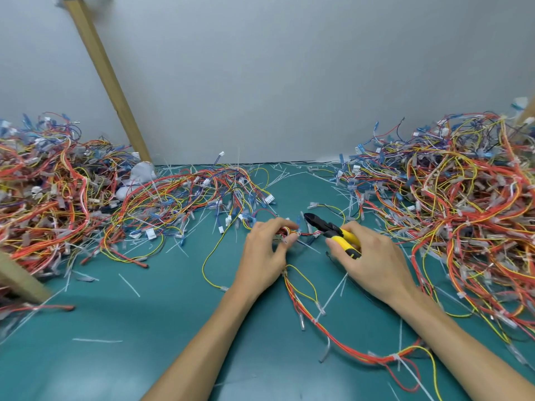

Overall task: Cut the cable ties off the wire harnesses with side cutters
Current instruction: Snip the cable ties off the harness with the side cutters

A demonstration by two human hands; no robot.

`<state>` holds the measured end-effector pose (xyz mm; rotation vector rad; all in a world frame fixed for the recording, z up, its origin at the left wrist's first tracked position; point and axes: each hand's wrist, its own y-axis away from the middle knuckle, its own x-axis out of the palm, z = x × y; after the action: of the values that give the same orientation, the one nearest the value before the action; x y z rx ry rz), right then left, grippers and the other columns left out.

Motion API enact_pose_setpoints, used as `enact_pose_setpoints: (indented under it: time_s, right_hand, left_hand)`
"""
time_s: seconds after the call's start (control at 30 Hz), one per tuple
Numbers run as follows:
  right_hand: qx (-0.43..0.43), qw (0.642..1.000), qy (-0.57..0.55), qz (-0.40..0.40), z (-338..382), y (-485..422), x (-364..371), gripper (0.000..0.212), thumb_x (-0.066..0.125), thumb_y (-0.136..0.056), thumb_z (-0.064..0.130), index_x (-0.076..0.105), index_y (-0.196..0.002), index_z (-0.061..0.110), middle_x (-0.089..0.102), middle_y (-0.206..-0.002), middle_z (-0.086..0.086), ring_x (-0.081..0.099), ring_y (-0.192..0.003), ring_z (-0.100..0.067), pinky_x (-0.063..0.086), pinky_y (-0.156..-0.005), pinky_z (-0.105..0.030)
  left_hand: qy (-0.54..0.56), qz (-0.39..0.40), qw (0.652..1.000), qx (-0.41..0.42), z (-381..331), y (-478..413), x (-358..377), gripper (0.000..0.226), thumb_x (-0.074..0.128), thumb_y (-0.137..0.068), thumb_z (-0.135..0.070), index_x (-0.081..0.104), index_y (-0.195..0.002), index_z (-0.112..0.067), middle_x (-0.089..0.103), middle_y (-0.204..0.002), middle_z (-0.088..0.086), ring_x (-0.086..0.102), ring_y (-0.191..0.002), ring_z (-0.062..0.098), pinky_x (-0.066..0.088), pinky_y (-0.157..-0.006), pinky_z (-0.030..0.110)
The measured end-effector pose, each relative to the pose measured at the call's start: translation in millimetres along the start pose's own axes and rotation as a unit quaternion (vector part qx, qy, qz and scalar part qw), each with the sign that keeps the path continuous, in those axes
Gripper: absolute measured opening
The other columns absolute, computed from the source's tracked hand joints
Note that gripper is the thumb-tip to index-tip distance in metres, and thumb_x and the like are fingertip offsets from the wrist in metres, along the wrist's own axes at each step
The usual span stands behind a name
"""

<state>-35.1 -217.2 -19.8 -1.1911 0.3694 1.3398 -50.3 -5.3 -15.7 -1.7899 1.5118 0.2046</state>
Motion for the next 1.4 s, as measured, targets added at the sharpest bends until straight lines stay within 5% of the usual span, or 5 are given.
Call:
enact_pose_setpoints:
  time_s: [0.53, 0.77, 1.03, 1.27, 1.4]
  right_hand:
    - [0.072, 0.988, -0.136, -0.026, -2.6, -3.1, -2.5, 0.03, 0.053, -0.09, 0.057, 0.058, -0.084, 0.028, 0.052, -0.06, 0.001, 0.049, -0.061, -0.012, 0.038, -0.055, -0.026]
    - [0.089, 0.979, -0.18, -0.044, -10.1, -6.2, -1.3, 0.036, 0.053, -0.092, 0.056, 0.059, -0.08, 0.023, 0.055, -0.062, -0.002, 0.049, -0.061, -0.008, 0.037, -0.056, -0.018]
    - [0.096, 0.976, -0.193, -0.039, -10.8, -7.3, -3.3, 0.038, 0.051, -0.091, 0.058, 0.062, -0.084, 0.022, 0.059, -0.066, -0.001, 0.052, -0.069, -0.007, 0.039, -0.06, -0.019]
    - [0.094, 0.976, -0.194, -0.038, -9.2, -8.0, -4.0, 0.033, 0.053, -0.093, 0.054, 0.061, -0.083, 0.024, 0.056, -0.063, 0.002, 0.052, -0.066, -0.004, 0.037, -0.057, -0.018]
    - [0.095, 0.972, -0.212, -0.039, -9.7, -7.6, -5.4, 0.034, 0.051, -0.093, 0.054, 0.062, -0.083, 0.023, 0.057, -0.066, 0.0, 0.05, -0.063, -0.007, 0.036, -0.056, -0.02]
  left_hand:
    - [0.138, 0.046, 0.988, -0.055, 7.4, -3.9, -6.5, 0.031, 0.043, -0.099, -0.032, 0.066, -0.119, -0.029, 0.069, -0.114, -0.012, 0.055, -0.118, 0.013, 0.041, -0.104, 0.044]
    - [0.246, 0.073, 0.964, -0.072, 0.3, -1.7, -14.5, 0.045, 0.038, -0.086, -0.031, 0.064, -0.12, -0.022, 0.071, -0.114, -0.003, 0.059, -0.115, 0.007, 0.04, -0.098, 0.021]
    - [0.223, -0.049, 0.972, -0.059, -1.1, 1.7, -17.4, 0.049, 0.026, -0.095, -0.034, 0.066, -0.119, -0.019, 0.069, -0.112, 0.001, 0.058, -0.112, 0.009, 0.038, -0.09, 0.013]
    - [0.083, -0.216, 0.97, -0.077, 0.1, 1.7, -31.5, 0.027, 0.031, -0.092, -0.028, 0.054, -0.077, -0.025, 0.061, -0.076, -0.012, 0.056, -0.077, 0.009, 0.045, -0.076, 0.04]
    - [-0.044, -0.153, 0.985, -0.068, 2.8, 2.3, -52.0, 0.033, 0.035, -0.08, -0.027, 0.049, -0.052, -0.016, 0.054, -0.05, 0.001, 0.053, -0.055, 0.023, 0.048, -0.062, 0.047]
